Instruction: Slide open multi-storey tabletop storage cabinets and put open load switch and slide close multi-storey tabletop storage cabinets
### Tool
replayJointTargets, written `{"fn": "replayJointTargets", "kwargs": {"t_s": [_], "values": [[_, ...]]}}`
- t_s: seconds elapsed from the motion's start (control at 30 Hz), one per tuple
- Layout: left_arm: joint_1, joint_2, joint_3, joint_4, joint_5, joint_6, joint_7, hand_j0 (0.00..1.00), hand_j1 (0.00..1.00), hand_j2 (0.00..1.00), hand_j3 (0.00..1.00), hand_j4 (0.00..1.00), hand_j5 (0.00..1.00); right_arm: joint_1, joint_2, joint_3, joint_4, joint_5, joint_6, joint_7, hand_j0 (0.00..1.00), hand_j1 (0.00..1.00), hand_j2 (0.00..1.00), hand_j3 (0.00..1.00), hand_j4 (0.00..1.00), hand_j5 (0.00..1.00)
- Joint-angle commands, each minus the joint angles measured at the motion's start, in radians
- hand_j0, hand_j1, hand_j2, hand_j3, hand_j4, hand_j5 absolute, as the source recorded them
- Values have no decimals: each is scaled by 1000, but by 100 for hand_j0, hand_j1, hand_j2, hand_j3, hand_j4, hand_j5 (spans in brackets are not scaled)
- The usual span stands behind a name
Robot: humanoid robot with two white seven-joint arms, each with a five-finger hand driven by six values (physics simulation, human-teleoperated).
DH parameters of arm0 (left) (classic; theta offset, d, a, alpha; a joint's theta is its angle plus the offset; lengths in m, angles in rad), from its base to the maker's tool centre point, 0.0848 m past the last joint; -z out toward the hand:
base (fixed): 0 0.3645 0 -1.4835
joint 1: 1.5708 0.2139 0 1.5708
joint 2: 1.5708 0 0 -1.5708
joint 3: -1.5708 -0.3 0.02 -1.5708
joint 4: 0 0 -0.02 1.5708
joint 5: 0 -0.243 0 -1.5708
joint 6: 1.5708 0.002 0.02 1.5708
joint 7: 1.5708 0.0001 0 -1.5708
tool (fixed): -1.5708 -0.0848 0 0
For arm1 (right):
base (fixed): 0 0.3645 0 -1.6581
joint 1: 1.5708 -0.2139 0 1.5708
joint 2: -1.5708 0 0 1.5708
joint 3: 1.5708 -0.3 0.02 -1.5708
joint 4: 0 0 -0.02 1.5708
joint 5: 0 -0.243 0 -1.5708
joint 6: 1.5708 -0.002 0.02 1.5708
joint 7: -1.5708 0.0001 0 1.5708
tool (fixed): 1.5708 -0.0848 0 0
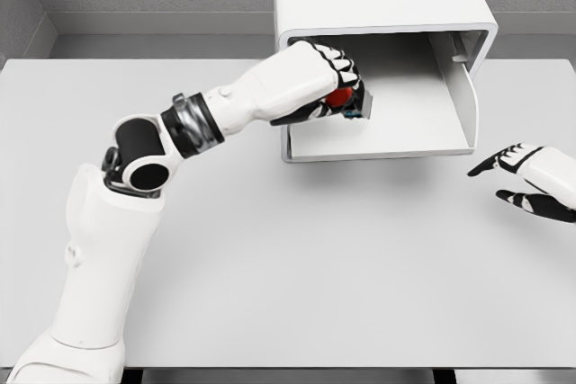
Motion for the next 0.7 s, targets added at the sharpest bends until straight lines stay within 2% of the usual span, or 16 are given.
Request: {"fn": "replayJointTargets", "kwargs": {"t_s": [0.0, 0.27, 0.43, 0.57, 0.67], "values": [[0, 0, -6, 11, -21, 4, 1, 40, 40, 40, 40, 40, 40, 0, -2, 2, -12, -7, 1, -1, 66, 66, 66, 66, 66, 66], [-14, 0, -66, 3, -20, 4, 1, 40, 40, 40, 40, 40, 40, 21, -2, 0, -43, -9, 1, -4, 66, 66, 66, 66, 66, 66], [-14, 0, -80, -1, -20, 4, 1, 40, 40, 40, 40, 40, 40, 28, -2, -1, -57, -9, 1, -4, 66, 66, 66, 66, 66, 66], [-15, 0, -81, 0, -21, 4, 1, 44, 44, 44, 44, 44, 44, 28, -2, -1, -62, -9, 1, -5, 66, 66, 66, 66, 66, 66], [-23, 0, -78, 0, -21, 4, 1, 56, 56, 56, 56, 56, 56, 28, -2, -1, -62, -9, 1, -4, 66, 66, 66, 66, 66, 66]]}}
